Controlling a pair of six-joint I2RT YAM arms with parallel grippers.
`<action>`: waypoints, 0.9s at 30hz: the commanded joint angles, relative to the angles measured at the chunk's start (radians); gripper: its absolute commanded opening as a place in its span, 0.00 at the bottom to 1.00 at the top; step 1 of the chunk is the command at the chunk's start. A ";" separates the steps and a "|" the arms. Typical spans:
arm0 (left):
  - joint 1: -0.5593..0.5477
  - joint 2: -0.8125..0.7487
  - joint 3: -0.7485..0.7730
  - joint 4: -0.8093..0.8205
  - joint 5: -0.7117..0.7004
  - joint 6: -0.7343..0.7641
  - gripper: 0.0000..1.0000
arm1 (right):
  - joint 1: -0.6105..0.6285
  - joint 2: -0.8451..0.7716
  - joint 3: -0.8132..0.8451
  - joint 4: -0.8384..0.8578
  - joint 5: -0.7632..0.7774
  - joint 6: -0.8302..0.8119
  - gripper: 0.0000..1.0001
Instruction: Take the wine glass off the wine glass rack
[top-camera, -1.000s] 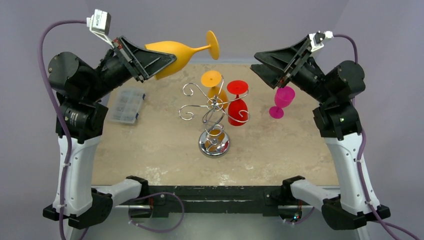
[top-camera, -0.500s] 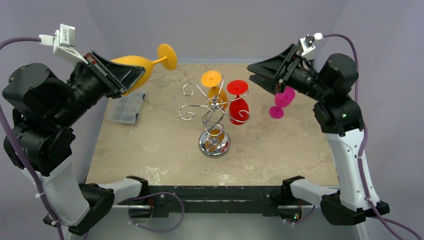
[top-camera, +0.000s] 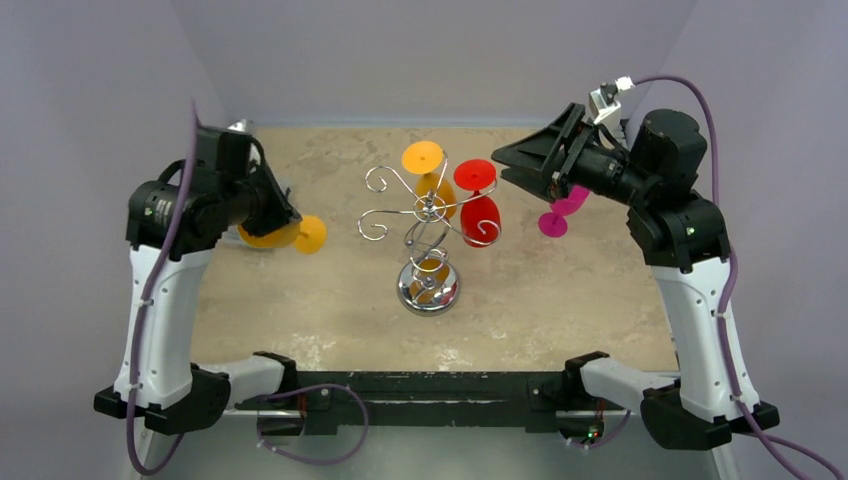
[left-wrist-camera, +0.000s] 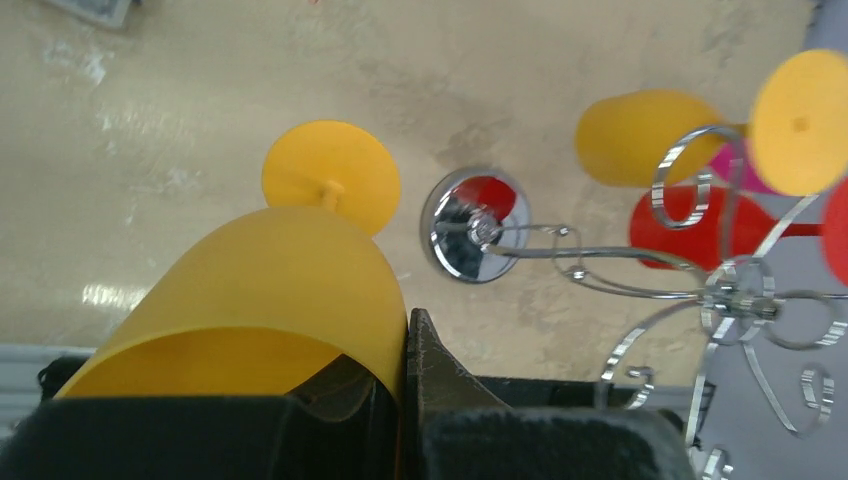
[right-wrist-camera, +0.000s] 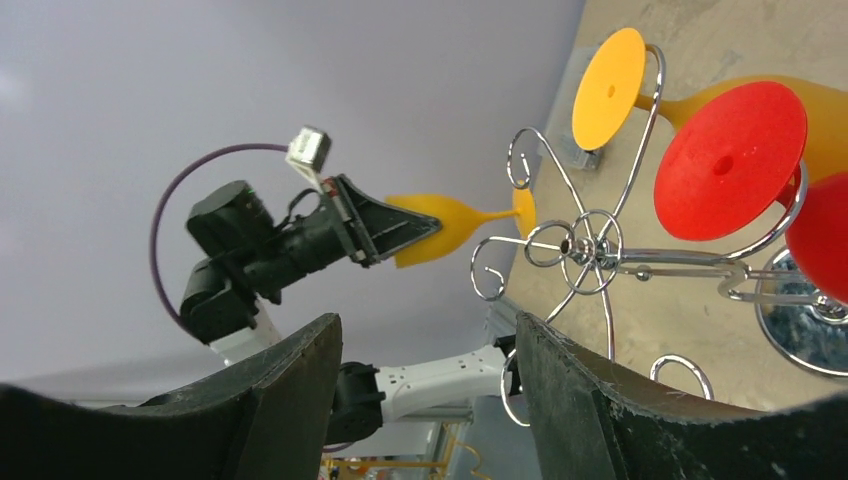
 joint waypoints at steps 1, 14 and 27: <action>0.005 -0.064 -0.220 0.037 -0.040 0.019 0.00 | 0.001 0.002 0.038 -0.028 0.017 -0.038 0.63; 0.005 -0.009 -0.635 0.277 -0.057 0.108 0.00 | 0.002 0.005 0.033 -0.047 0.012 -0.039 0.63; 0.008 0.103 -0.825 0.515 -0.016 0.137 0.00 | 0.002 -0.029 0.015 -0.072 0.021 -0.040 0.63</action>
